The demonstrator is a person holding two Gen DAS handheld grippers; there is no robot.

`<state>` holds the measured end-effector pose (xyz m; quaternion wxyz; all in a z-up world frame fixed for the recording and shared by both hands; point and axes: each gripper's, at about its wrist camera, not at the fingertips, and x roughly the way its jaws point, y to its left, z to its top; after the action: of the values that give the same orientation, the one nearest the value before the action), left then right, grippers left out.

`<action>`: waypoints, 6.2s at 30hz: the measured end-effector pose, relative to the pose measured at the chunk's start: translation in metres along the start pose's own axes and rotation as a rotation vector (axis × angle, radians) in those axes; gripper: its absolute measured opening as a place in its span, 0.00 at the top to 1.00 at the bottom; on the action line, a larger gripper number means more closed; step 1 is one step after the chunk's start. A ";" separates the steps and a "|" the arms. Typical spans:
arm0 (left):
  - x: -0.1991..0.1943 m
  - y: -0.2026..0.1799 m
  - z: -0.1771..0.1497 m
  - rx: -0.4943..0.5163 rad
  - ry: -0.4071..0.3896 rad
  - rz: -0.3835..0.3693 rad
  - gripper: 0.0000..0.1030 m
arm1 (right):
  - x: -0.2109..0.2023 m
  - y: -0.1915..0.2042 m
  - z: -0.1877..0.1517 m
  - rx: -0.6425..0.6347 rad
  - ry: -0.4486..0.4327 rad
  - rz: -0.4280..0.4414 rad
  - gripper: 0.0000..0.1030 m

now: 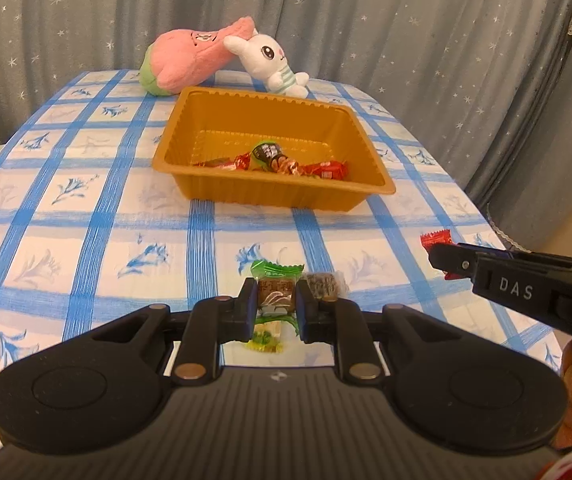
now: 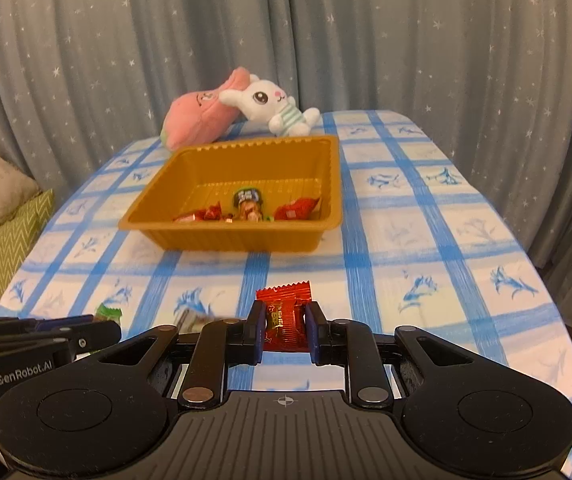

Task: Organize snacks
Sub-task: 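Lower both held candies into the orange tray and open both tools, then withdraw both tools from the tray back toward the clear packet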

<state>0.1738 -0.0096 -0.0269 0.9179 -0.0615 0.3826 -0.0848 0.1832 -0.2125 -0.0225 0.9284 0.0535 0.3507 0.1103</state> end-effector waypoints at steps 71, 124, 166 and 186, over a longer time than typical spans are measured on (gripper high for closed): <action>0.104 0.053 0.191 -0.016 -0.031 0.020 0.74 | 0.142 -0.011 0.155 -0.011 0.023 0.070 0.79; -0.059 0.002 0.047 -0.026 -0.096 0.069 0.17 | -0.036 -0.017 0.049 0.072 0.003 0.033 0.33; -0.045 0.005 -0.015 -0.025 0.034 0.072 0.17 | -0.042 -0.020 -0.003 0.071 0.057 0.036 0.33; 0.014 0.009 -0.030 0.008 0.096 0.034 0.33 | 0.009 -0.033 -0.022 0.048 0.130 0.044 0.33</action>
<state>0.1636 -0.0055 -0.0593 0.9002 -0.0471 0.4267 -0.0735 0.1805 -0.2417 -0.0509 0.8994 0.0761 0.4117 0.1256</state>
